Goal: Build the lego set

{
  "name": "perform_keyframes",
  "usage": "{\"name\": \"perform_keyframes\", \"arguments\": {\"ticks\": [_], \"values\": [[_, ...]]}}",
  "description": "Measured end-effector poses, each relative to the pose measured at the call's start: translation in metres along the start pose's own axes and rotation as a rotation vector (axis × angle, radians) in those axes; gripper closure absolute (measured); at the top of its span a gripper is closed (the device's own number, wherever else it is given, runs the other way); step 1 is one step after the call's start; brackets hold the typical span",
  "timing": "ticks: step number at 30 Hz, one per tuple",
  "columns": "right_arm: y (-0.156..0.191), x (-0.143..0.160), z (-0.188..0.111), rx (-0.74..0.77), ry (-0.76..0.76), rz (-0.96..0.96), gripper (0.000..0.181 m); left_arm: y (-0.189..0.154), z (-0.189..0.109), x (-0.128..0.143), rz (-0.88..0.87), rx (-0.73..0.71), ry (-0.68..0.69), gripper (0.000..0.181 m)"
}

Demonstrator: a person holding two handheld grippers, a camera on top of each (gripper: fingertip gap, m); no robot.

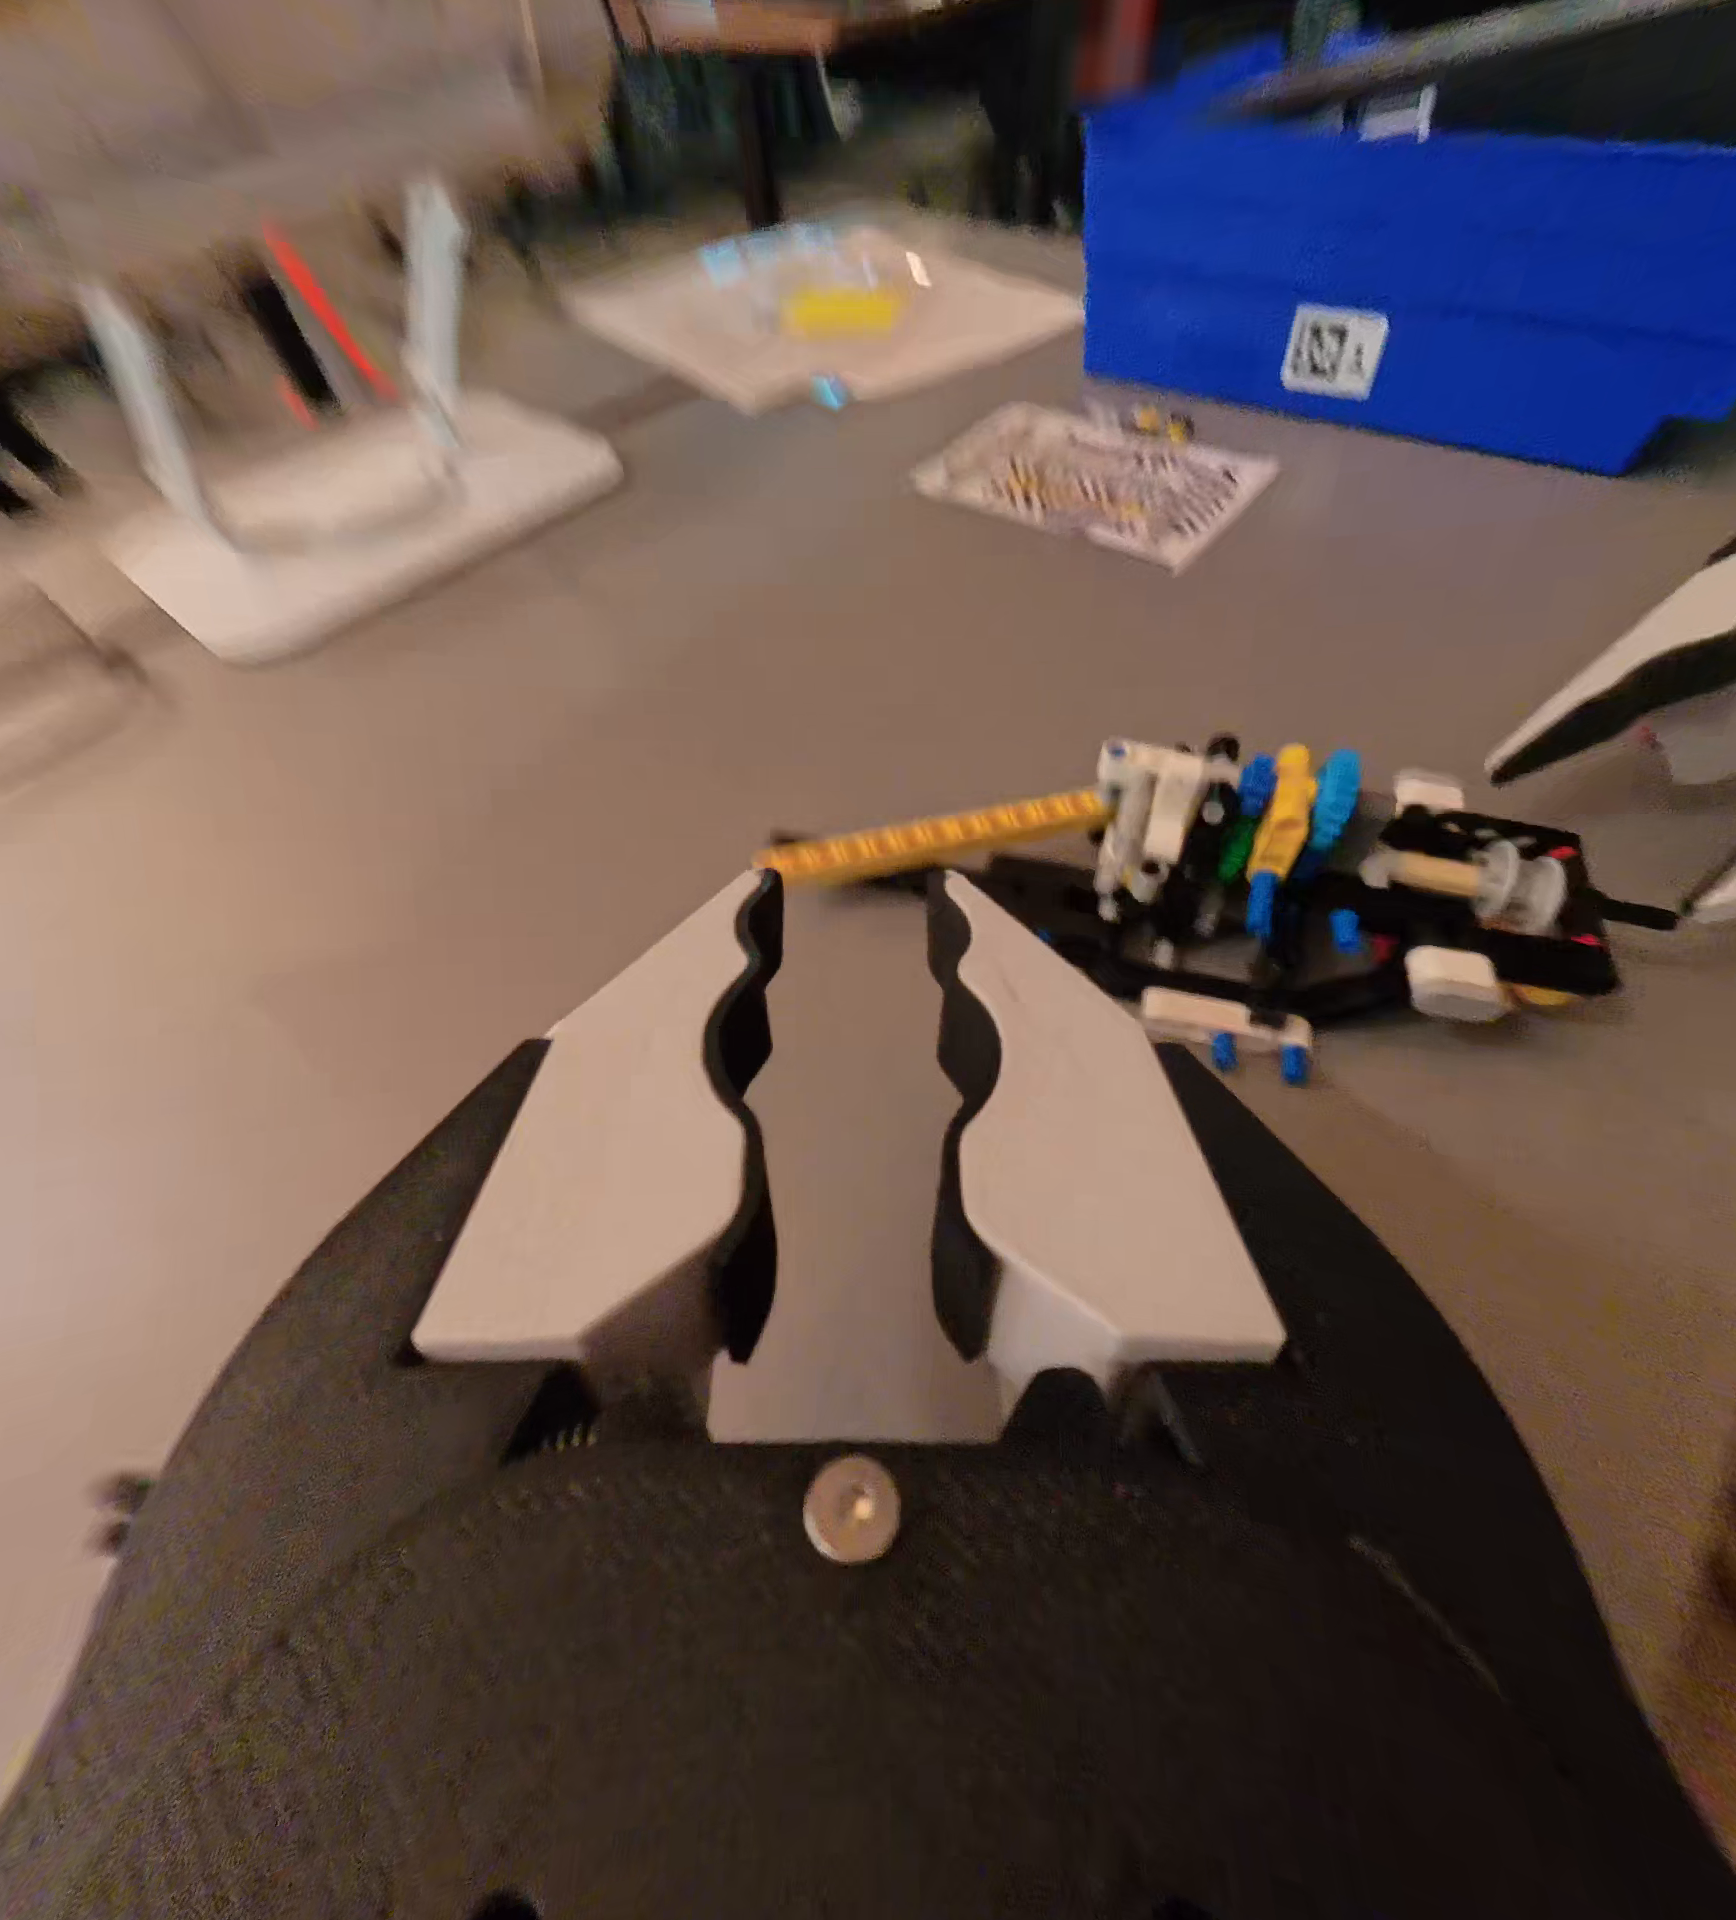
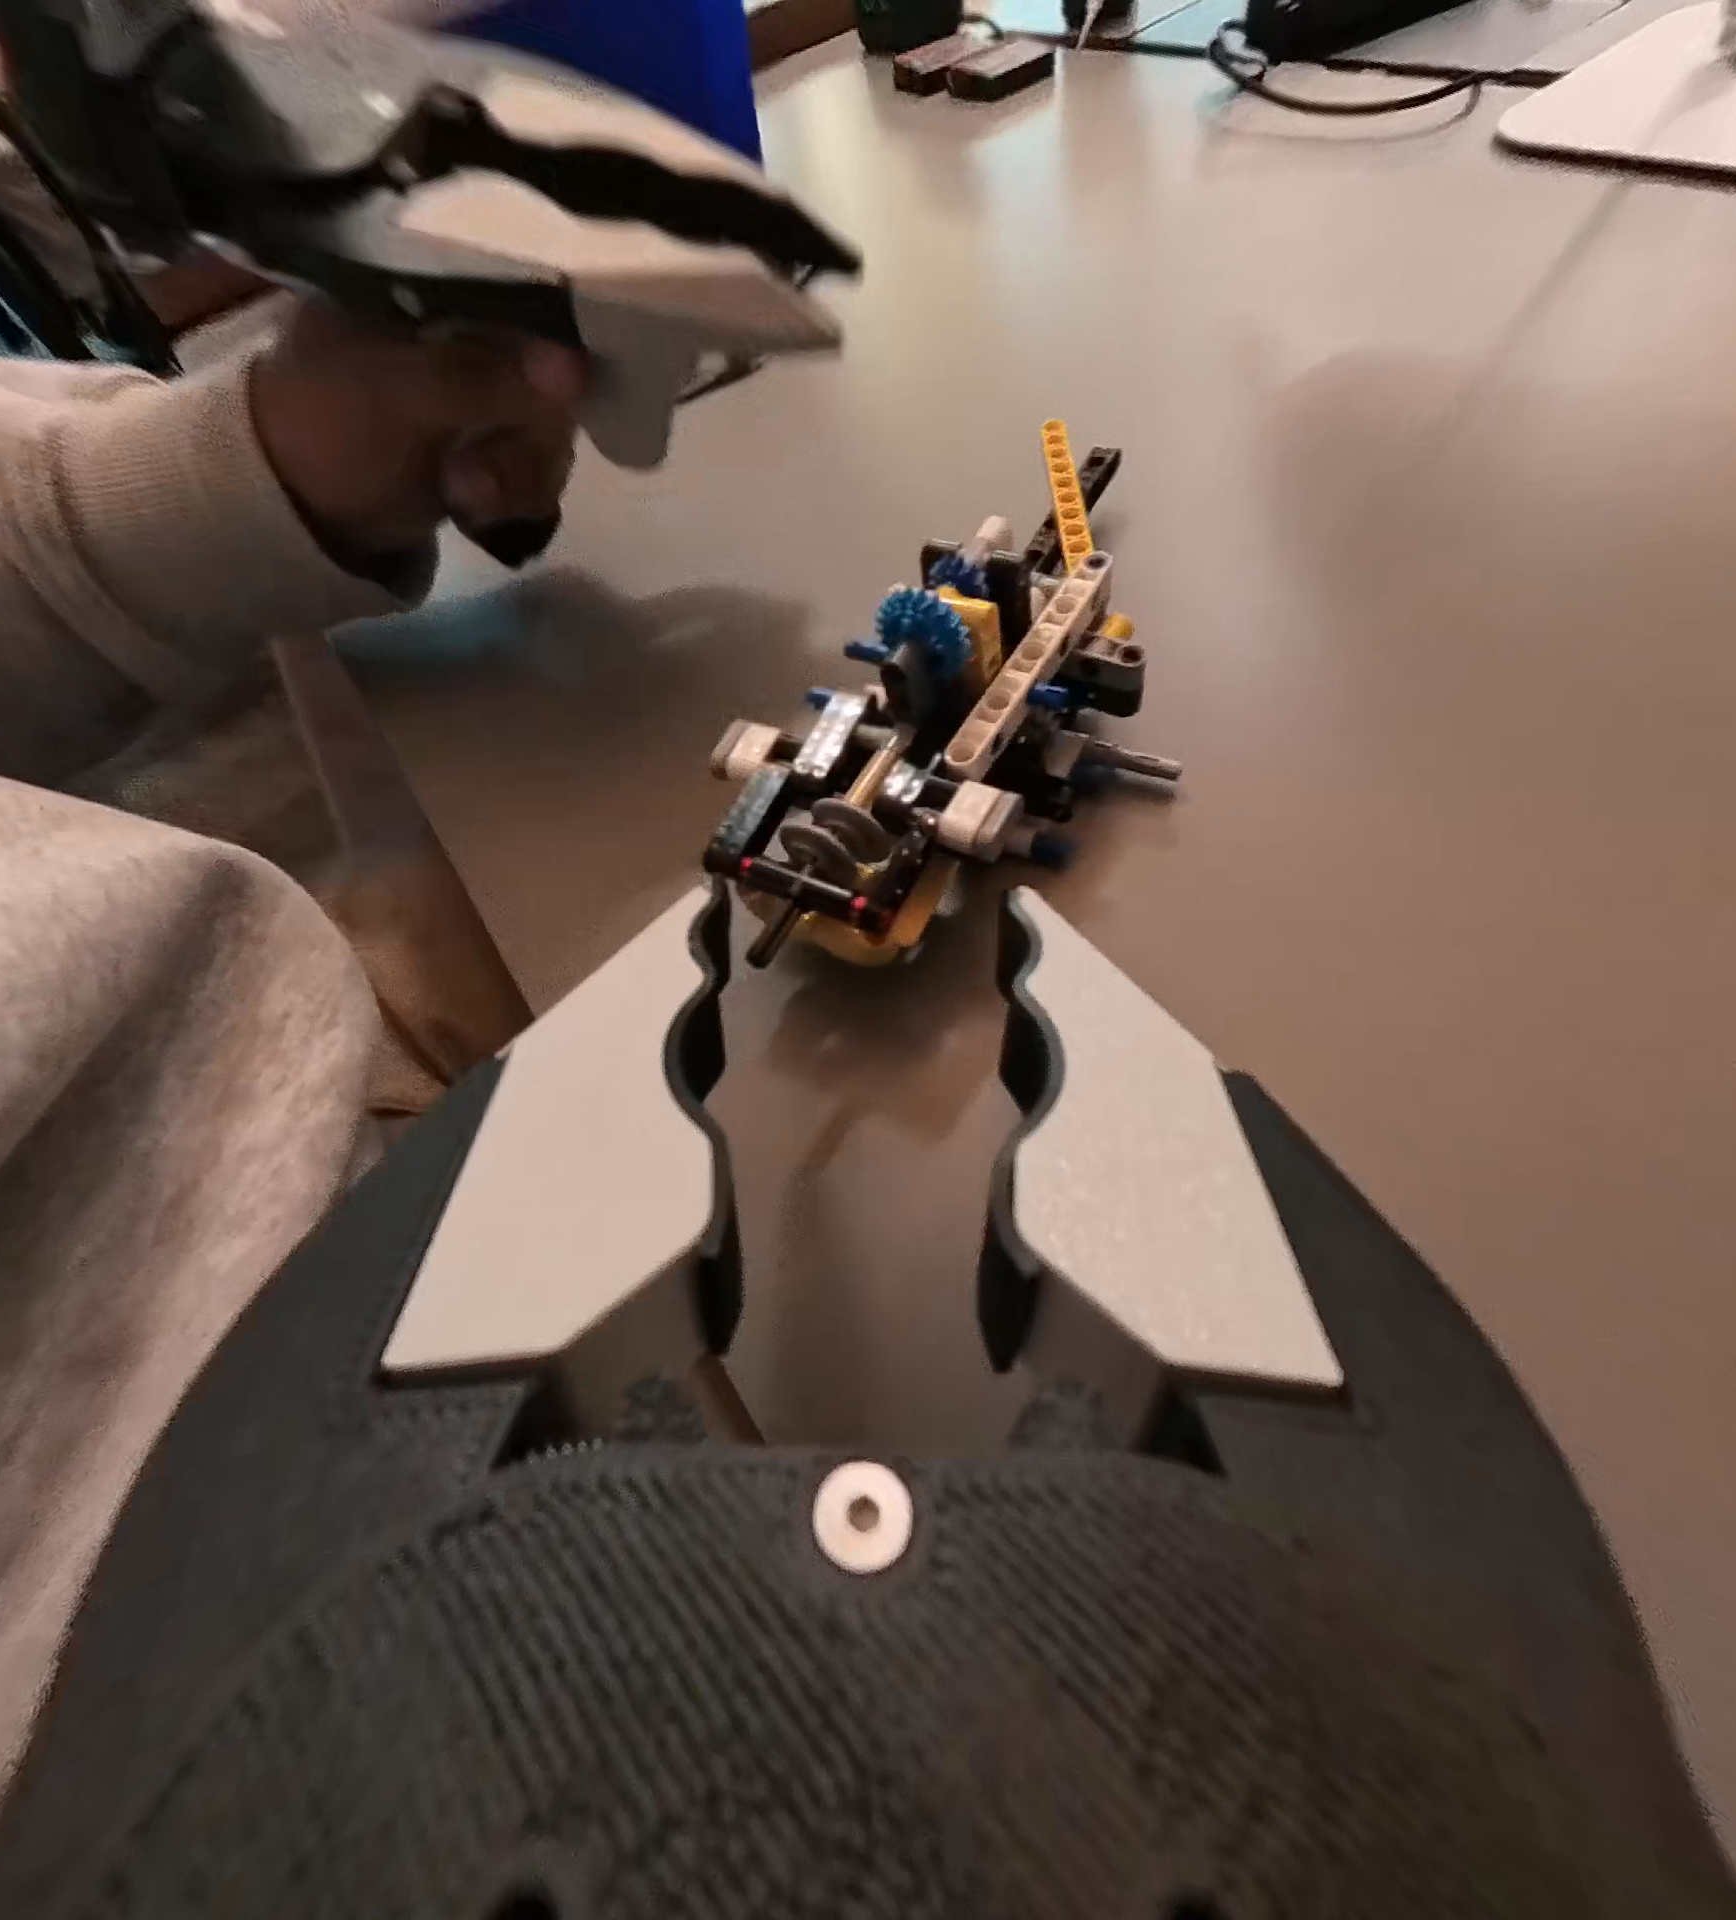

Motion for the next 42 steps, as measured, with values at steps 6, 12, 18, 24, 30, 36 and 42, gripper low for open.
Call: {"name": "perform_keyframes", "arguments": {"ticks": [6, 12, 18, 24, 30, 36, 42], "values": [[-0.015, -0.006, -0.012, 0.135, -0.037, -0.036, 0.129, -0.007, -0.009, -0.016, 0.184, -0.188, -0.138, 0.151], [-0.036, -0.004, -0.027, 0.437, 0.035, -0.210, 0.126, -0.016, -0.006, -0.008, -0.103, -0.092, -0.098, 0.132], [-0.040, -0.002, -0.024, 0.500, 0.059, -0.250, 0.118, -0.017, -0.005, -0.005, -0.157, -0.029, -0.094, 0.134], [-0.045, -0.003, -0.027, 0.536, 0.051, -0.208, 0.112, -0.021, -0.004, -0.004, -0.155, 0.033, -0.074, 0.133], [-0.052, -0.005, -0.034, 0.542, 0.003, -0.118, 0.108, -0.029, -0.003, -0.004, -0.078, 0.020, -0.064, 0.130], [-0.052, -0.005, -0.034, 0.539, -0.004, -0.111, 0.108, -0.033, 0.000, -0.002, -0.036, 0.016, -0.036, 0.130], [-0.052, -0.005, -0.035, 0.537, -0.006, -0.110, 0.108, -0.032, 0.003, -0.001, -0.052, 0.027, -0.014, 0.129]]}}
Point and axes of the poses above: each gripper's, where its closed fingertips meet, z out along the fingers, x out of its underside, y = z × x across the jaws, the point moved 5 cm from there along -z, back along the fingers, and after that the axes turned 7 degrees about -x, right-handed, at the moved point
